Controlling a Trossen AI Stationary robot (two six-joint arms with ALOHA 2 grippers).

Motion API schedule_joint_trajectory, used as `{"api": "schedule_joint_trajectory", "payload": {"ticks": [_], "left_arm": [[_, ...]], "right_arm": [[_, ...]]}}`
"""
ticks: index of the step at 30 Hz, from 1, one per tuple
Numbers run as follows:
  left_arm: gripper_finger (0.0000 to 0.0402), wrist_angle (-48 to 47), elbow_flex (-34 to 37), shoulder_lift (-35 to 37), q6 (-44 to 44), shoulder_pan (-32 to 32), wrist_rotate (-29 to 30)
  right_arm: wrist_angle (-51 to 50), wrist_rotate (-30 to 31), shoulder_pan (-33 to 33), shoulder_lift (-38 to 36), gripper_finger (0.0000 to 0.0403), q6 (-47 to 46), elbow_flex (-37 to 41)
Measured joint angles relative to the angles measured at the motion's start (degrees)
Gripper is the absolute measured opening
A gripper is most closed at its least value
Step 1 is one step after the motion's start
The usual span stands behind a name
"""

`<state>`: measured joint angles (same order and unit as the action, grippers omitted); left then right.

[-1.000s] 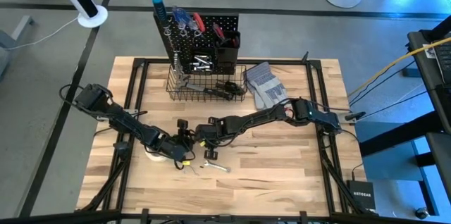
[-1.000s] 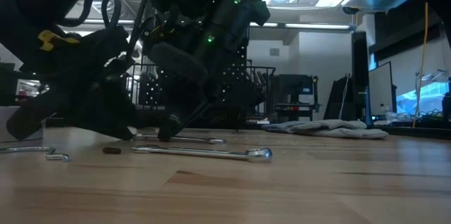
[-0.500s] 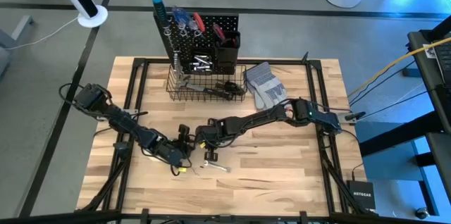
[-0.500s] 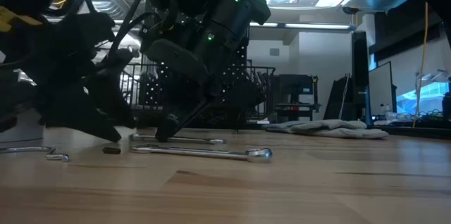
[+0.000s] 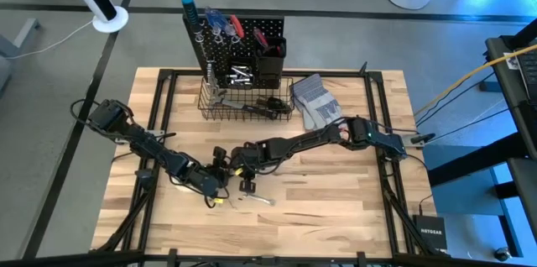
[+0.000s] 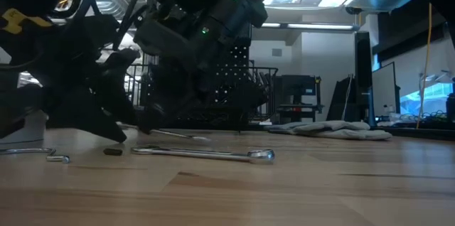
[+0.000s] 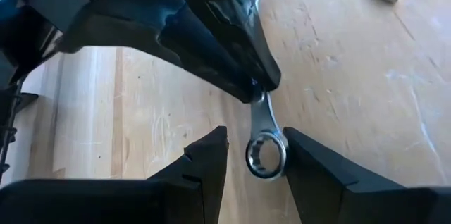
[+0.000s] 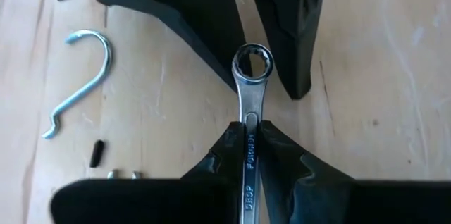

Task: Hang tools onto peg board
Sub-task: Hang the wrench on the peg board

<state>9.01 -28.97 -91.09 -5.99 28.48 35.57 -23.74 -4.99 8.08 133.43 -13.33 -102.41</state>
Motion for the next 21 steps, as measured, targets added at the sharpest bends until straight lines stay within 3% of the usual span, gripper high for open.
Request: {"api": "schedule_joint_trajectory", "payload": {"ticks": [9, 16, 21], "left_arm": [[0.0121, 0.66, 0.0, 0.0, 0.17, -0.03, 0.42], [0.0023, 0.36, 0.04, 0.02, 0.36, 0.0, -0.76], [0.002, 0.19, 0.04, 0.07, 0.97, 0.02, -1.08]], "right_arm": [[0.86, -0.6, 0.0, -0.09, 0.003, -0.37, -0.09], [0.8, -0.78, 0.04, -0.22, 0.003, -0.34, -0.2], [0.78, -0.58, 0.09, -0.22, 0.0036, -0.34, -0.2]]}}
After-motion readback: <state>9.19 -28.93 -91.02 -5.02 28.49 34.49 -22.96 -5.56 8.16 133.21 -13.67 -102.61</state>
